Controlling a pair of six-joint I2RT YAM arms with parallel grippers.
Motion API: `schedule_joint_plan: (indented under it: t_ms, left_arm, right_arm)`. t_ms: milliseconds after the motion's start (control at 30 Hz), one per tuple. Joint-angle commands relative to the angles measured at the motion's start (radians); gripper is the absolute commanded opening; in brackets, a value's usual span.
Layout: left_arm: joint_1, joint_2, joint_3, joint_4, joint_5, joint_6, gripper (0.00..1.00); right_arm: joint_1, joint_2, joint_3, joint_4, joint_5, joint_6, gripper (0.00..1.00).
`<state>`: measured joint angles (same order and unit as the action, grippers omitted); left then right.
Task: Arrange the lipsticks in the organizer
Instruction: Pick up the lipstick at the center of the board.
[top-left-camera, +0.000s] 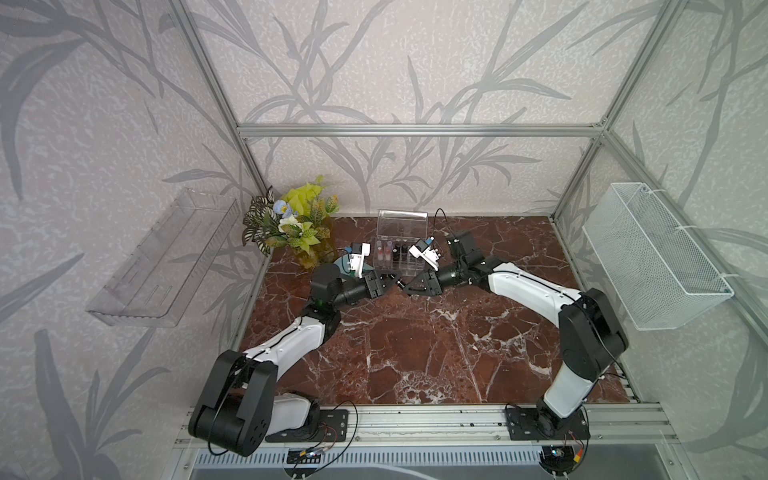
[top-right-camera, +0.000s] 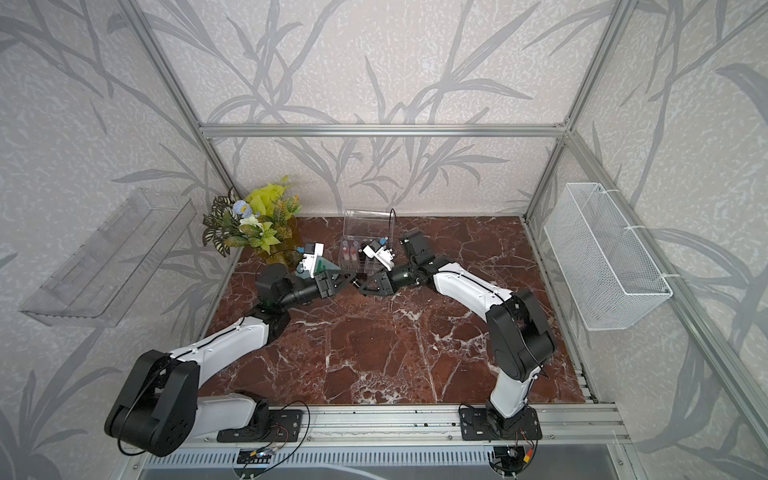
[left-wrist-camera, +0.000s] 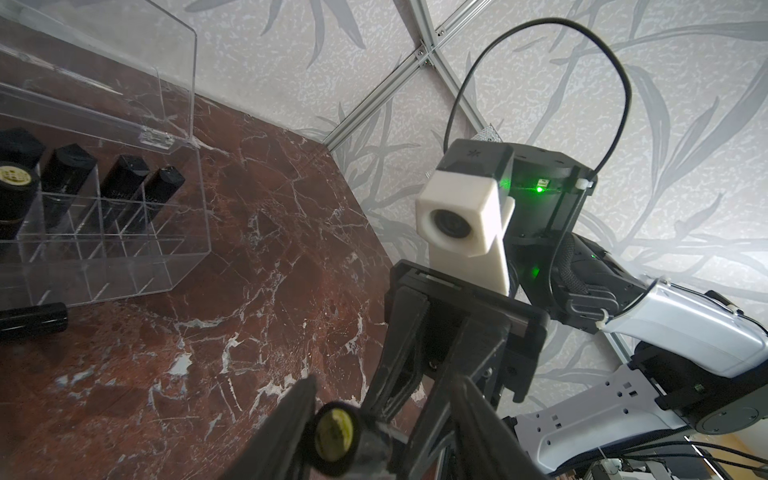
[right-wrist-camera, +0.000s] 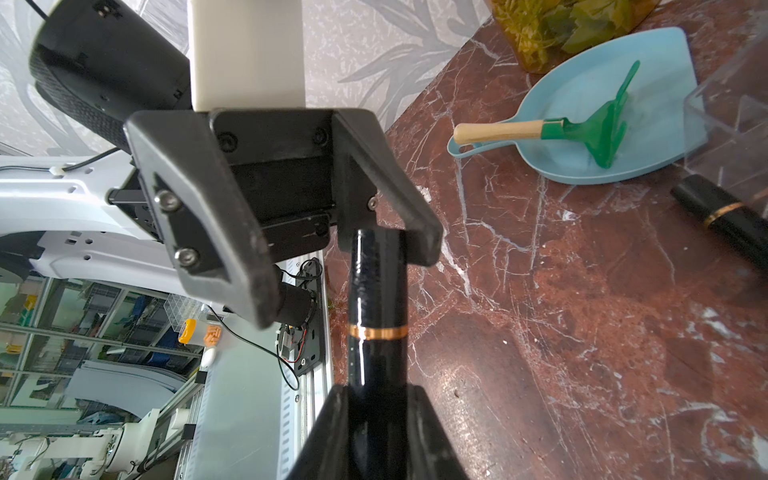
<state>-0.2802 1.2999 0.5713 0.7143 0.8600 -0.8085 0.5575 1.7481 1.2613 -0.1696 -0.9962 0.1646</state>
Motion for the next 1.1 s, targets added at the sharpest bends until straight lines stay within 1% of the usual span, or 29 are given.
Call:
schedule_joint_plan:
  t_ms: [0,100,267,333,400,433,533,900,1067]
  left_arm:
    - [0.006,0.008,-0.016,0.036,0.023,0.002,0.61]
    - [0.006,0.008,-0.016,0.030,0.022,0.007,0.65]
    - [0.005,0.011,-0.014,0.030,0.022,0.008,0.66]
    - [0.005,0.008,-0.014,0.030,0.020,0.005,0.63]
    - [0.004,0.004,-0.015,0.030,0.020,0.005,0.56]
    - [0.004,0.003,-0.015,0.028,0.019,0.005,0.55]
    - [0.004,0.003,-0.013,0.020,0.020,0.013,0.52]
    - [0.004,0.031,-0.006,0.042,0.019,0.005,0.51]
    - [0.003,0.053,0.005,0.050,0.010,0.005,0.39]
  right_arm:
    - [-0.002,-0.007,-0.001,0.027,0.004,0.006,0.20]
    - [-0.007,-0.014,-0.008,0.040,-0.004,0.016,0.20]
    - [-0.014,-0.021,-0.019,0.063,-0.007,0.027,0.20]
    - [-0.016,-0.017,-0.018,0.064,-0.009,0.030,0.20]
    - [-0.016,-0.012,-0.017,0.064,-0.009,0.031,0.20]
    - [-0.016,-0.010,-0.016,0.064,-0.007,0.031,0.20]
    - [-0.016,-0.013,-0.017,0.064,-0.007,0.031,0.20]
    - [-0.012,0.004,0.000,0.035,-0.019,0.016,0.20]
    - [-0.011,0.000,0.000,0.028,-0.018,0.009,0.20]
